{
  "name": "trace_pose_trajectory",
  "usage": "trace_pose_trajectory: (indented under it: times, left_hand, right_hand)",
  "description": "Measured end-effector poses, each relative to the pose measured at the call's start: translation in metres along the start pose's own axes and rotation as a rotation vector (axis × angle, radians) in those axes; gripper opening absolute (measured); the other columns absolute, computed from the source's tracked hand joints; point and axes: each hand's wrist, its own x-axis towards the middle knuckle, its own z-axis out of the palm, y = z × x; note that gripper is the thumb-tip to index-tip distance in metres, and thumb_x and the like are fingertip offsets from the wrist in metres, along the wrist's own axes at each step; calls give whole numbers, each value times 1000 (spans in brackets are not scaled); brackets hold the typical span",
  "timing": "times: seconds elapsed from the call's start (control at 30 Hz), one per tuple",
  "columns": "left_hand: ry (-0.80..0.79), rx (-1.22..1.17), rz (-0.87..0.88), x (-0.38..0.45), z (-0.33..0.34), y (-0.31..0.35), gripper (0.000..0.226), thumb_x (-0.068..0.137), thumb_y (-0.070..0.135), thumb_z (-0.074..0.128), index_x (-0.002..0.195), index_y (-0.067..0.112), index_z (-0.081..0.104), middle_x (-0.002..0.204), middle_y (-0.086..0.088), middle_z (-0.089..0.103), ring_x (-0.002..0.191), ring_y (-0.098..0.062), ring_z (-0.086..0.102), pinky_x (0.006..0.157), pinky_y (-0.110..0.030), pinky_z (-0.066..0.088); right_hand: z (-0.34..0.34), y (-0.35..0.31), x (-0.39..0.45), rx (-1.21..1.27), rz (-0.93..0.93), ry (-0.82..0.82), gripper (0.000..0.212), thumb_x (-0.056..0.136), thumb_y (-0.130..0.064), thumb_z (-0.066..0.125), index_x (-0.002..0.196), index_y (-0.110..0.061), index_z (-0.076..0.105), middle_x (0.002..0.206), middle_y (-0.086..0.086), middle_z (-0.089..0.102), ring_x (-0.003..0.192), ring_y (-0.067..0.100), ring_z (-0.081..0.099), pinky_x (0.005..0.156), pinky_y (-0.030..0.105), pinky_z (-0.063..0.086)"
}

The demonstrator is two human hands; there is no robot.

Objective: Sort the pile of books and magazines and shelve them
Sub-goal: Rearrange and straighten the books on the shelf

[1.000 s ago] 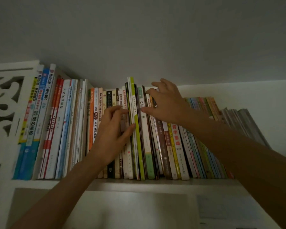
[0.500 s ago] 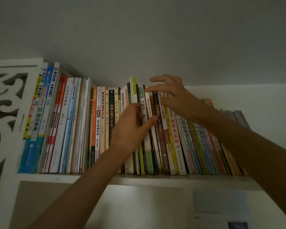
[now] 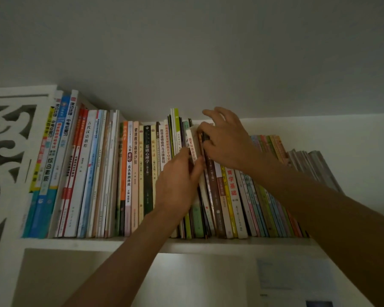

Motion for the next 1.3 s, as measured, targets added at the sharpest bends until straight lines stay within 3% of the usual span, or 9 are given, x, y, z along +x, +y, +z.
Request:
trace_pose_trajectory:
  times: [0.17,0.27,0.4,0.53,0.63,0.9,1.0,1.13,1.3]
  left_hand:
    - [-7,-70,12,-1,1,-5,22,94,36,45,93,17,56,85,-2,60,75,-15,57,69,-40,51]
    - [-41,-38,16,-4,0,0,27,87,47,51,101,24,55,92,4,60,79,-11,57,67,-32,50]
    - [64,105,-56,-4,7,12,21,90,39,53,99,20,52,90,2,59,73,-13,55,59,-27,44]
    - [162,49,-121,-12,13,27,9,95,26,45,93,18,42,82,1,53,61,-6,48,48,-17,33]
    - [171,-39,-87,-19,8,35,8,97,23,39,93,17,35,69,6,48,54,-7,49,45,-21,37]
    - [326,-23,-36,-10,-31,54,22,98,22,36,110,4,40,65,4,47,52,-16,50,46,-32,40]
    - [359,-59,-45,-21,-40,63,16,98,21,37,106,8,40,71,10,46,59,-11,54,51,-34,49]
    - [396,-66,-79,-30,-44,65,5,98,21,37,98,17,33,69,10,47,53,-7,50,42,-16,41]
    - [424,-73,-44,-28,-52,76,4,97,19,38,97,16,36,70,13,46,54,-2,52,42,-16,42]
  right_hand:
    - [-9,-13,-10,281,30,120,42,81,-18,33,112,-11,60,140,4,45,135,22,25,107,25,20]
    - [-19,-19,-23,804,100,46,39,81,10,39,104,-12,60,114,4,61,110,15,52,86,20,45]
    - [-23,-15,-35,1077,179,-55,60,82,18,34,124,-18,55,125,-4,55,114,8,53,88,17,50]
    - [-12,-2,-65,584,333,75,41,93,-9,47,133,-19,42,125,-1,43,119,10,40,91,18,32]
    - [10,10,-91,352,388,-10,47,88,-34,60,129,-18,44,125,6,39,118,17,39,88,21,28]
    - [18,15,-106,262,333,40,49,87,-53,47,117,-17,60,118,8,46,114,25,38,97,36,35]
    - [18,24,-111,126,331,83,44,87,-41,50,123,-18,57,135,16,41,127,34,33,103,52,35]
    - [20,37,-115,15,404,-82,87,85,-56,52,150,-21,6,157,13,-12,143,34,-15,113,49,-8]
    - [26,27,-107,-139,333,9,99,71,-57,67,145,-6,25,153,25,17,141,43,9,112,59,9]
